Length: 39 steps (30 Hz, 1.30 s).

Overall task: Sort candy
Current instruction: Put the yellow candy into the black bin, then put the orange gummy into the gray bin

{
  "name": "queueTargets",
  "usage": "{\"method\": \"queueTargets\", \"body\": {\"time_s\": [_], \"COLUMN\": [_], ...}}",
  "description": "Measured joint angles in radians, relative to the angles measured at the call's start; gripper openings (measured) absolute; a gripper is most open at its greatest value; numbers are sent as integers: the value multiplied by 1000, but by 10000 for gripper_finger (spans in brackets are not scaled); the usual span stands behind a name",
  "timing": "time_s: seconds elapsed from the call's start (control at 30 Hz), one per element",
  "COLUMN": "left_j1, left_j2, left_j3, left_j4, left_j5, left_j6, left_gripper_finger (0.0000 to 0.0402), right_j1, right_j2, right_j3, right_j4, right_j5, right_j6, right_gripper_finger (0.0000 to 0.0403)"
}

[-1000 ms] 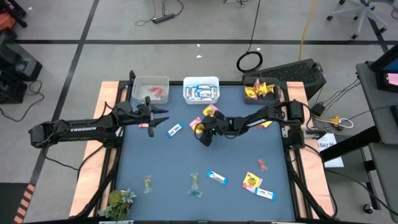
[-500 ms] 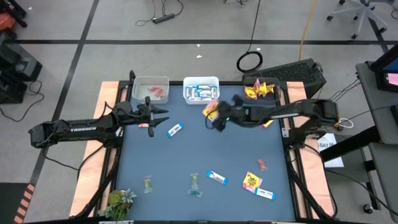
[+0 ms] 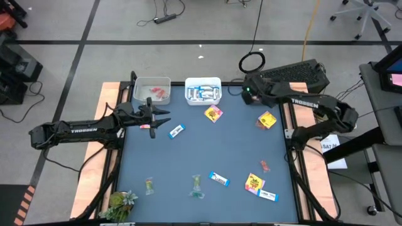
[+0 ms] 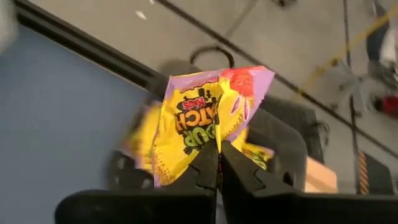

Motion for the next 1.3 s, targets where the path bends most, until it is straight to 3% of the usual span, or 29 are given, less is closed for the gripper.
{"method": "queueTargets", "body": {"time_s": [0.17,0.53,0.67,0.77,1.1,1.2,1.3], "left_j1": [0,0,0,0,0,0,0], "left_j2": [0,0,0,0,0,0,0], "left_j3": [0,0,0,0,0,0,0], "left_j4": [0,0,0,1,4,4,4], "left_j5": [0,0,0,0,-1,-1,-1], "left_j6": [0,1,1,1,1,1,1], "left_gripper_finger": [148,148,148,148,148,148,148], "right_j1": [-125,-264,-293,-293,-249,-224,-220], "right_j2": [78,235,263,268,137,97,95], "right_j3": [0,0,3,4,-2,-1,-1], "right_j4": [-3,-10,-9,-9,-52,-41,-21], "right_j5": [-48,-110,-209,-216,-202,-203,-206], "right_j6": [-16,-1,0,-12,-24,-27,-38], "right_gripper_finger": [1,2,6,32,178,174,128]}}
